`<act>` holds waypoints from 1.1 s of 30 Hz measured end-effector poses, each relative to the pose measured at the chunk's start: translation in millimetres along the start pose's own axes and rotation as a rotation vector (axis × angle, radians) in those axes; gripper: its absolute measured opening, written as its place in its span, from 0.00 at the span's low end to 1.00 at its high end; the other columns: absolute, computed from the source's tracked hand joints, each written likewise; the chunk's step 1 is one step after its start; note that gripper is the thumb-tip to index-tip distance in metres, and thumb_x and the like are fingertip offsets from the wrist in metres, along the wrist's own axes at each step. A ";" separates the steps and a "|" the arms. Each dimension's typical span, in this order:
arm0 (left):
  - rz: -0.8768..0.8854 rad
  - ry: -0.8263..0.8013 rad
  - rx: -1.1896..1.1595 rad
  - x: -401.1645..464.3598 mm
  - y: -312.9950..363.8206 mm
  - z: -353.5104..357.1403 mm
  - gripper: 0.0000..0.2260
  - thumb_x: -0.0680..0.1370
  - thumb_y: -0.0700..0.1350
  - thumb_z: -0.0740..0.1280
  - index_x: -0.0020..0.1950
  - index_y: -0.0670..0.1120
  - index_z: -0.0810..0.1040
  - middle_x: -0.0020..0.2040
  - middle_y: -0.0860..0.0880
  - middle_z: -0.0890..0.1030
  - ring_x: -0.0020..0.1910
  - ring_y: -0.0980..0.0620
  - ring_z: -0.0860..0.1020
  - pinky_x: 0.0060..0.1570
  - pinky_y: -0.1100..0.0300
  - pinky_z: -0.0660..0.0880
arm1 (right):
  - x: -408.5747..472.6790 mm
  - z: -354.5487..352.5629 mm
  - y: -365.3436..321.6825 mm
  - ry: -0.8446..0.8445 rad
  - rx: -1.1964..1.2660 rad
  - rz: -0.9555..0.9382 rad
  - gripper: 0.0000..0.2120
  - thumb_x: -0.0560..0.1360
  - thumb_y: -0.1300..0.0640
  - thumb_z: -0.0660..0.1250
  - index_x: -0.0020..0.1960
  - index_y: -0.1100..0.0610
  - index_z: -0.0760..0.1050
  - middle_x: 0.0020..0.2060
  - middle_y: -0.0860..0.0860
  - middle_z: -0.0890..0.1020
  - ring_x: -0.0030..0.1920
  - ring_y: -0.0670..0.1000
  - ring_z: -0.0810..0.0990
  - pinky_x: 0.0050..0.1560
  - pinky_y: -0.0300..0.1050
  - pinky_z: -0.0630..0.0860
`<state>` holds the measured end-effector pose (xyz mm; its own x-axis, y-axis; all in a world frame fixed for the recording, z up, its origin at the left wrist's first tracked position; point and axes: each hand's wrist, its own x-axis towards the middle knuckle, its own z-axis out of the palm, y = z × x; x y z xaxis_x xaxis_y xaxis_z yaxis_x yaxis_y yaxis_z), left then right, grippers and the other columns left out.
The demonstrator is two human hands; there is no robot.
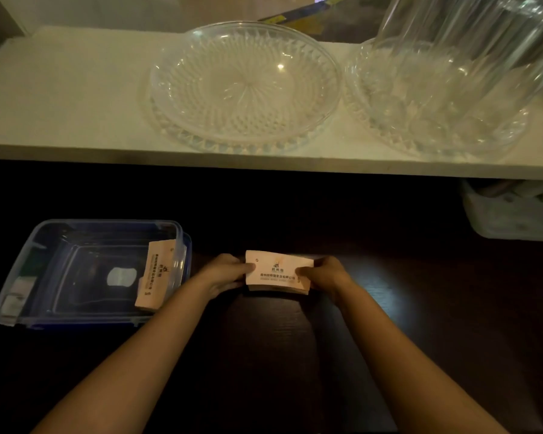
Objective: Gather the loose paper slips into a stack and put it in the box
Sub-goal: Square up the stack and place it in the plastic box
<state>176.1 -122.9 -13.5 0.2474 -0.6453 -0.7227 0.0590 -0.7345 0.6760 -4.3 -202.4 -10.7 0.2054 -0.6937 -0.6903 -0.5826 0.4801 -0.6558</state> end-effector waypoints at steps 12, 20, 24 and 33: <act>0.407 -0.082 0.213 -21.2 -43.2 -14.2 0.28 0.69 0.40 0.72 0.60 0.64 0.67 0.58 0.63 0.71 0.60 0.63 0.69 0.45 0.76 0.71 | -19.2 -15.9 49.5 -0.058 -0.095 -0.465 0.23 0.66 0.64 0.74 0.47 0.41 0.68 0.48 0.46 0.79 0.40 0.39 0.81 0.32 0.35 0.79; 0.638 0.044 0.802 -31.6 -66.2 10.5 0.35 0.77 0.47 0.60 0.73 0.57 0.38 0.73 0.49 0.59 0.64 0.52 0.69 0.60 0.64 0.68 | -22.8 2.6 92.0 0.068 -0.601 -0.793 0.34 0.76 0.53 0.62 0.74 0.48 0.45 0.64 0.53 0.63 0.55 0.50 0.74 0.54 0.36 0.72; 0.656 0.072 0.860 -32.4 -71.4 13.7 0.37 0.78 0.49 0.58 0.69 0.58 0.29 0.75 0.48 0.56 0.66 0.49 0.69 0.63 0.56 0.69 | -24.0 9.7 97.5 0.097 -0.609 -0.777 0.34 0.78 0.52 0.58 0.73 0.43 0.38 0.69 0.50 0.56 0.54 0.54 0.77 0.50 0.46 0.77; 0.784 0.103 0.909 -39.4 -71.4 7.8 0.38 0.76 0.43 0.62 0.71 0.56 0.35 0.74 0.58 0.38 0.72 0.59 0.49 0.70 0.62 0.56 | -30.4 10.9 98.6 0.184 -0.648 -0.785 0.35 0.77 0.52 0.60 0.75 0.48 0.41 0.76 0.51 0.49 0.71 0.52 0.62 0.58 0.48 0.74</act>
<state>154.6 -46.7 -34.4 -0.0099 -0.9930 -0.1177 -0.8345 -0.0566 0.5481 -59.5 -128.1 -57.7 0.6189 -0.7841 -0.0457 -0.6591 -0.4868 -0.5733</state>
